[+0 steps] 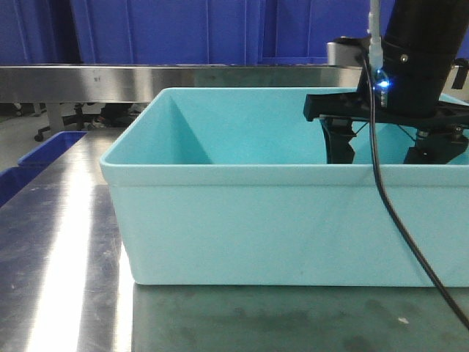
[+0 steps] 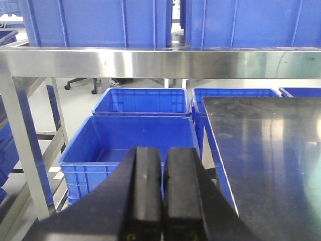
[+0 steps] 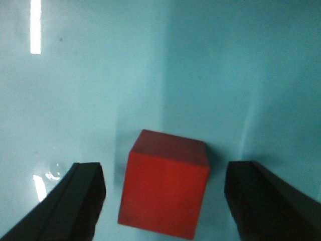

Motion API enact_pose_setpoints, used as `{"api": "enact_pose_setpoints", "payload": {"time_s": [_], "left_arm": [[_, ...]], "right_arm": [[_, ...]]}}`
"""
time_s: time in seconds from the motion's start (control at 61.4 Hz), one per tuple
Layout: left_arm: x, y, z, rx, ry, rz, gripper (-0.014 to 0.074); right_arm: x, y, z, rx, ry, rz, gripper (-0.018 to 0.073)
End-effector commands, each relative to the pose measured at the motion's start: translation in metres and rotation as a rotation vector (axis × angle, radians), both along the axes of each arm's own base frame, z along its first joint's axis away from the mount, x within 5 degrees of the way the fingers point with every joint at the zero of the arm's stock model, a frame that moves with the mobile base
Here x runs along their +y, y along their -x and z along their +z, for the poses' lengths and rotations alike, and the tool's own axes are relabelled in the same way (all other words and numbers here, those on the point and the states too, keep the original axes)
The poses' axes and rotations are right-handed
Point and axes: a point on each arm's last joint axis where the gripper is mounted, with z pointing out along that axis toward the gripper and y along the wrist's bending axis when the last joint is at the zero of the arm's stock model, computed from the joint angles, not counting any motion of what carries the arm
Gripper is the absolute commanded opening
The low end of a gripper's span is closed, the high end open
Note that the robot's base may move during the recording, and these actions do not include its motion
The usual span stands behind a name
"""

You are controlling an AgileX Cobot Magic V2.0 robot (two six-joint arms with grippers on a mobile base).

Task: Pick red cube and place on left shelf
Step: 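Close the right gripper on the red cube, then lift the red cube out of the teal bin with the right gripper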

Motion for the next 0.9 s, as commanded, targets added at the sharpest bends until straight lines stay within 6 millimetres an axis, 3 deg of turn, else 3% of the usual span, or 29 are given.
{"api": "enact_pose_setpoints", "payload": {"time_s": [0.0,0.13,0.326,0.391,0.587,0.733,0.88], "left_arm": [[0.0,0.0,0.001,-0.079,0.007,-0.007,0.0102],[0.0,0.0,0.001,-0.079,0.007,-0.007,0.0102],[0.0,0.0,0.001,-0.079,0.007,-0.007,0.0102],[0.0,0.0,0.001,-0.079,0.007,-0.007,0.0102],[0.0,0.0,0.001,-0.079,0.007,-0.007,0.0102],[0.0,0.0,0.001,-0.079,0.007,-0.007,0.0102],[0.0,0.0,0.001,-0.079,0.007,-0.007,0.0102]], "right_arm": [[0.0,-0.005,0.023,-0.106,-0.028,-0.002,0.0601],[0.001,-0.005,0.022,-0.106,-0.028,-0.002,0.0513],[0.001,-0.005,0.022,-0.105,-0.027,-0.002,0.0203],[0.001,-0.006,0.024,-0.107,-0.028,-0.001,0.0154],[0.003,-0.011,0.049,-0.142,-0.042,0.001,0.0138],[0.003,-0.01,0.083,-0.219,-0.066,0.014,0.0138],[-0.003,0.006,0.12,-0.325,-0.091,0.038,0.0138]]}}
